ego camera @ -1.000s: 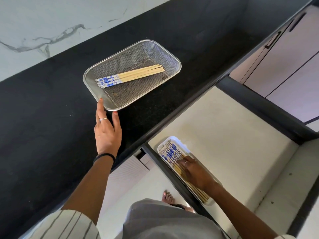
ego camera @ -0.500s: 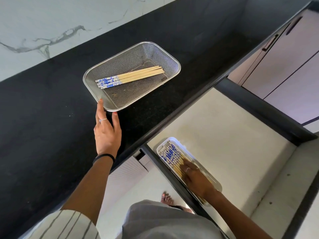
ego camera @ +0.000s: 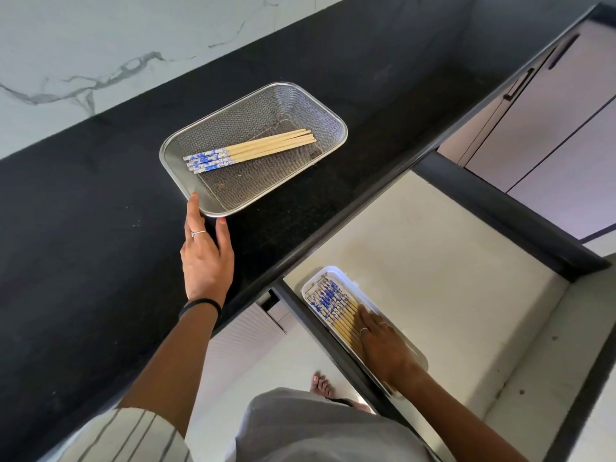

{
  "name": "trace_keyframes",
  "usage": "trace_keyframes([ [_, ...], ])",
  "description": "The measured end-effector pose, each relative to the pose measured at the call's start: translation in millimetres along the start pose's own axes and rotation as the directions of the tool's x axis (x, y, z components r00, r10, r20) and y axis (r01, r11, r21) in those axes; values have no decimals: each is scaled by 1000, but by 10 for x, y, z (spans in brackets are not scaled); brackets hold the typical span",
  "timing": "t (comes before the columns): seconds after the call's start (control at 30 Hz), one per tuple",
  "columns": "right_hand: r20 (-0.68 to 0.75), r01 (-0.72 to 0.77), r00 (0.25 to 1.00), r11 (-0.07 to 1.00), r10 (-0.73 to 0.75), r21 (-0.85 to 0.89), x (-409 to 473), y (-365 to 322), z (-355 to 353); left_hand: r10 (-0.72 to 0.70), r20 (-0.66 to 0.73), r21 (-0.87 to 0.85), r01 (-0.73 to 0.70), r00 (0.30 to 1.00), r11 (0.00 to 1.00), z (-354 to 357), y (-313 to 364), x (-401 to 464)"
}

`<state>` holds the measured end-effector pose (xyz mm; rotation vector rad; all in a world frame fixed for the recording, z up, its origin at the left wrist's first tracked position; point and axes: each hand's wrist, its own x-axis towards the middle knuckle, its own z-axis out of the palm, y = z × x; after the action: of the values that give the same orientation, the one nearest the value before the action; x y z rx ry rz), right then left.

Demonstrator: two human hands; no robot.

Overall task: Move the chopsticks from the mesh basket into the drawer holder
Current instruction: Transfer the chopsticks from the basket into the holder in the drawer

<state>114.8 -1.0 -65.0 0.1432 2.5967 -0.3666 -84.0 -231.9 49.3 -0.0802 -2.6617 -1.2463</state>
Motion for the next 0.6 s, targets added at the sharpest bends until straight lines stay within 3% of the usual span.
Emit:
trace_keyframes([
  [0.37, -4, -66, 998, 994, 66, 92, 37, -74, -32, -12, -4, 8, 12, 1000, 1000, -3, 10, -1],
  [0.6, -8, 36, 999, 999, -37, -14, -43, 36, 14, -21, 12, 11, 21, 1000, 1000, -7, 8, -1],
])
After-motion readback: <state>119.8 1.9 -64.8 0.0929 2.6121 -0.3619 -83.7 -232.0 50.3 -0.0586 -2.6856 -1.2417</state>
